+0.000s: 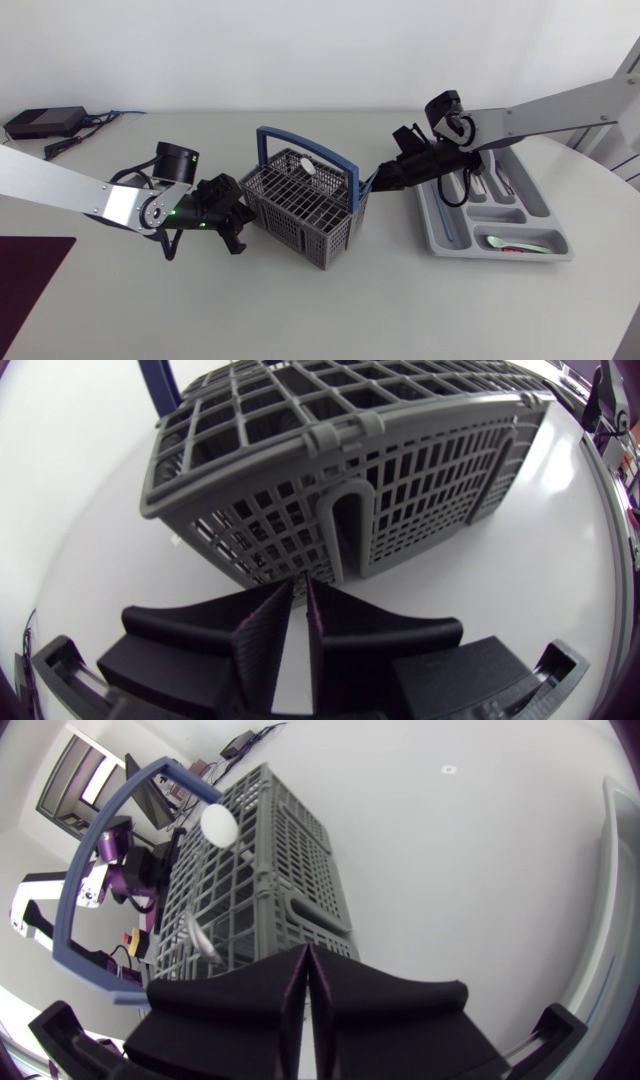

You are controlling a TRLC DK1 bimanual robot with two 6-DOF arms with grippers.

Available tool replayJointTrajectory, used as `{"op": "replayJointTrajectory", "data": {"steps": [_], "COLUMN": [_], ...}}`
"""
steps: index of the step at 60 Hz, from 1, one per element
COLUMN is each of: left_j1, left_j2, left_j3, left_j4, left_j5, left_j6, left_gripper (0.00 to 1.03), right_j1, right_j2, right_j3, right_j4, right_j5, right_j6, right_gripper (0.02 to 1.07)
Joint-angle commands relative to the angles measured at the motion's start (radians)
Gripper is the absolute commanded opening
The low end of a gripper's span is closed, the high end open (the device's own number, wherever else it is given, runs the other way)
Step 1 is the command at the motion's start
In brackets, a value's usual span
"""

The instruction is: Unload the cutlery basket into the drawer organizer.

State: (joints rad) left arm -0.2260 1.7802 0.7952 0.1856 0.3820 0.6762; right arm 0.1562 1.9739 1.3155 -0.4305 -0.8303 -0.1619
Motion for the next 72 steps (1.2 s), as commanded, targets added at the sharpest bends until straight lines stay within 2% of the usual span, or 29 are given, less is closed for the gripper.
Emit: {"op": "replayJointTrajectory", "data": {"steps": [1,16,32,41,44,47,53,55,61,72], "left_j1": [0.005,-0.032,-0.098,-0.067,-0.05,-0.038,-0.032,-0.032,-0.038,-0.065], "left_j2": [0.041,0.136,0.217,0.182,0.148,0.114,-0.013,-0.047,-0.146,-0.243], "left_j3": [0.065,0.226,0.36,0.349,0.318,0.283,0.168,0.139,0.059,-0.021], "left_j4": [0.02,0.0,-0.046,-0.066,-0.066,-0.066,-0.066,-0.066,-0.072,-0.081], "left_j5": [-0.008,-0.034,-0.075,-0.08,-0.08,-0.08,-0.074,-0.074,-0.068,-0.068], "left_j6": [-0.029,-0.098,-0.124,-0.125,-0.122,-0.119,-0.115,-0.112,-0.11,-0.112], "left_gripper": [0.28,0.28,0.28,0.3,0.3,0.3,0.3,0.3,0.3,0.3], "right_j1": [0.013,0.052,0.12,0.125,0.132,0.16,0.181,0.181,0.184,0.209], "right_j2": [-0.064,-0.216,-0.334,-0.466,-0.532,-0.598,-0.734,-0.767,-0.869,-0.886], "right_j3": [-0.079,-0.257,-0.366,-0.452,-0.498,-0.544,-0.591,-0.595,-0.596,-0.582], "right_j4": [-0.014,-0.014,-0.001,0.087,0.119,0.145,0.144,0.136,0.113,0.107], "right_j5": [-0.015,0.003,0.046,0.194,0.25,0.303,0.338,0.342,0.346,0.362], "right_j6": [-0.024,-0.019,0.007,-0.001,-0.021,-0.036,-0.082,-0.087,-0.103,-0.107], "right_gripper": [0.09,0.09,0.09,0.1,0.17,0.28,0.5,0.54,0.57,0.57]}}
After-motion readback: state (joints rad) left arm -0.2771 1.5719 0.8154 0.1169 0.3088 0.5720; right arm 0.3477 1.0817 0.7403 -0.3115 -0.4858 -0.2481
